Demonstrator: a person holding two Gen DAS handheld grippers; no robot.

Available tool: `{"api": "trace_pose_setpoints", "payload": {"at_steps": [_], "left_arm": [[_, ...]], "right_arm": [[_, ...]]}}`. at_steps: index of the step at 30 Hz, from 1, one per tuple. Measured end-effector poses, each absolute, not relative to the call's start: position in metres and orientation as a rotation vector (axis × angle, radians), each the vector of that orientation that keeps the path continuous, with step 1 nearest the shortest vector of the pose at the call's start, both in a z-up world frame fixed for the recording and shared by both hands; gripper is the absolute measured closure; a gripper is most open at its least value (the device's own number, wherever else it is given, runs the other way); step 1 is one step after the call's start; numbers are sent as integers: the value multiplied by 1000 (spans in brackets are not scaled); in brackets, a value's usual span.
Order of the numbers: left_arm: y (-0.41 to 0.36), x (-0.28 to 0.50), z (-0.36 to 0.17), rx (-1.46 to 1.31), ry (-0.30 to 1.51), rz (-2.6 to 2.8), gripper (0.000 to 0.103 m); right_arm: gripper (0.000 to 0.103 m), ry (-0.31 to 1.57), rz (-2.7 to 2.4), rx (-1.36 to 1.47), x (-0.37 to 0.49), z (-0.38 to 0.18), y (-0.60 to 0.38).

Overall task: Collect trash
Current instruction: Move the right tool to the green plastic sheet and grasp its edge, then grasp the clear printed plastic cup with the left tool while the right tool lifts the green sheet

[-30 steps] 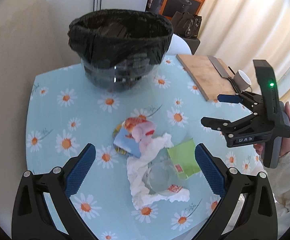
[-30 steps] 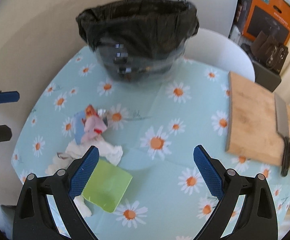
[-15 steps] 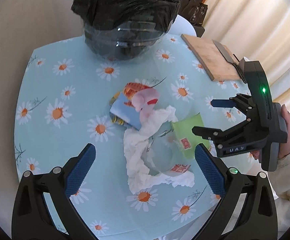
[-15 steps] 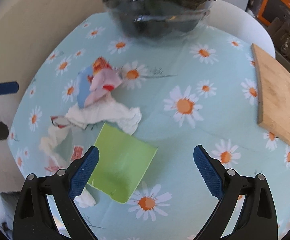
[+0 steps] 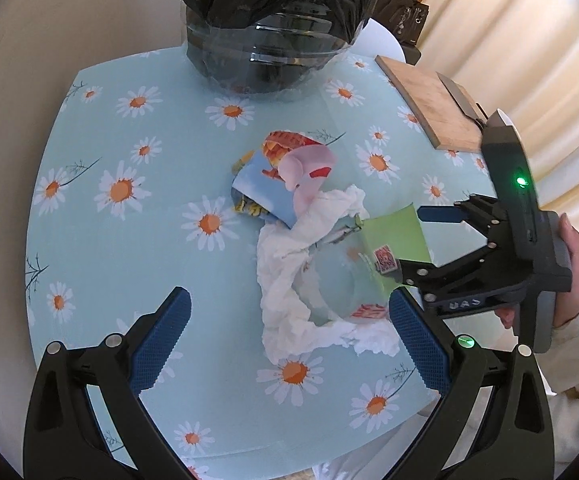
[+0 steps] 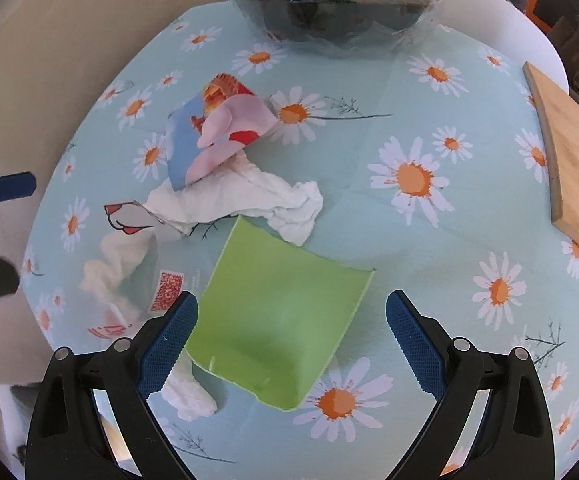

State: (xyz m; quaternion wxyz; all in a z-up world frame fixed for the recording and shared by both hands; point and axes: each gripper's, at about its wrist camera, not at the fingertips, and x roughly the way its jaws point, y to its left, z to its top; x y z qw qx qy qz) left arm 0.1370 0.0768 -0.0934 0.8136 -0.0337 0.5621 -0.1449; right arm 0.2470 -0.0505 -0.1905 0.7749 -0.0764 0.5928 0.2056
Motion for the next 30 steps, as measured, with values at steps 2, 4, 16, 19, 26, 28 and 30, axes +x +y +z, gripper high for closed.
{"api": "trace_pose_setpoints", "payload": {"at_steps": [2,4,16,19,26,28,30], "left_arm": [[77,134,-94,-56,1205,-300,6],[79,132,-94,-52,1211,-286,6],[63,135,-99,-18,1232,-297,6],[52,139,-102,-6,1228,-322,6],[23,140,-113,58,1240,-370,6],[19,141,-118,61,1248,-374,6],[15,143,-122,64,1251,-380,6]], "right_arm": [[12,1293,442,-165,246,-194,-46],[12,1304,445,-174,244,-199,-43],[84,1318,466,-191,241,-198,-58],[96,1317,479,-173,239,-194,-70],[97,1307,509,-156,236,-187,-88],[97,1303,524,-142,234,-182,-94],[97,1296,523,-148,235,-179,-97]]}}
